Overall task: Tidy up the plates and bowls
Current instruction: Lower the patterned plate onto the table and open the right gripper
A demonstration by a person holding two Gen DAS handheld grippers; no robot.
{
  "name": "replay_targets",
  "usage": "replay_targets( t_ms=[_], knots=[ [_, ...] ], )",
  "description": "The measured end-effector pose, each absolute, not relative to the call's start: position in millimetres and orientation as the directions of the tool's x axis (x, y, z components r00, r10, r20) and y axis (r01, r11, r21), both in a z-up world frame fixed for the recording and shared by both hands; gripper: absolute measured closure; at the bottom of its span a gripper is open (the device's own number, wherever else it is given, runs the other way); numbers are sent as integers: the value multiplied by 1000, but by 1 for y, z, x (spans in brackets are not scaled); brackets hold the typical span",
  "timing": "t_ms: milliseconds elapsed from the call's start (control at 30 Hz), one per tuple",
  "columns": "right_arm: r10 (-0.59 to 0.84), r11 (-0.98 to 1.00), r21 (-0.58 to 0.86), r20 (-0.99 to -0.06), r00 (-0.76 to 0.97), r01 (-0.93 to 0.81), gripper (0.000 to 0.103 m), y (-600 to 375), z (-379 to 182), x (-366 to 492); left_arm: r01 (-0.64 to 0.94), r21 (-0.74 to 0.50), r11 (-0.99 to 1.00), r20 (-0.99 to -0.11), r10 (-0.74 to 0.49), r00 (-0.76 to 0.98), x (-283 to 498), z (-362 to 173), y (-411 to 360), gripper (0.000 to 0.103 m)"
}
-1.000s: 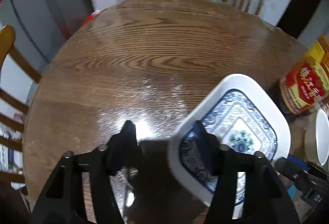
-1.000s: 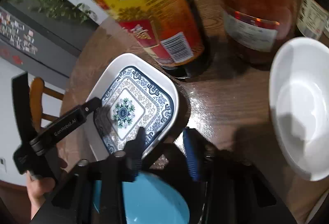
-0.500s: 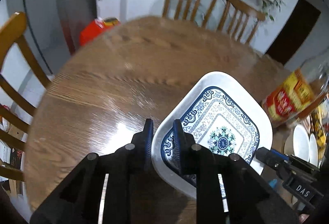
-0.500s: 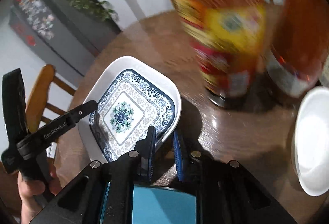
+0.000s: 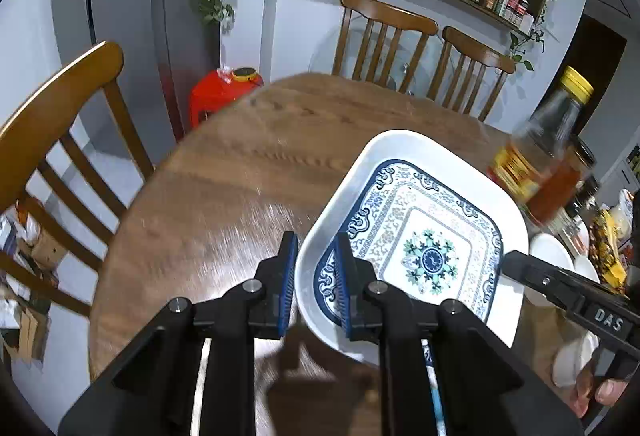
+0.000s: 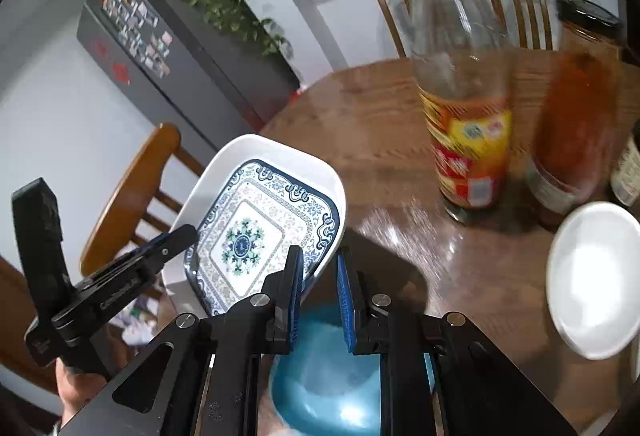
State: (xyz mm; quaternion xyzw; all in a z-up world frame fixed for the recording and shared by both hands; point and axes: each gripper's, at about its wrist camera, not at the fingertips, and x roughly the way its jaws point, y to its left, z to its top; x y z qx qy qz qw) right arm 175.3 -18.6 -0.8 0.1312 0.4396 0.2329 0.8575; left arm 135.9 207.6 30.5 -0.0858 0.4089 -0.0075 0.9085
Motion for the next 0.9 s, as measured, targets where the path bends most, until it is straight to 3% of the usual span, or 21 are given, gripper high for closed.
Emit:
replay_targets(
  t_ms=[700,900],
  knots=[
    [508,842,408,-819,267,-352,84,-79,-47,36,-155,-149,977,-845,-45,532,-44,-18,118,87],
    [493,836,382,-837,235,-394,84,-70,-61,27,-200,-139,970,-877,-26,480,-55,-41,117,87]
  ],
)
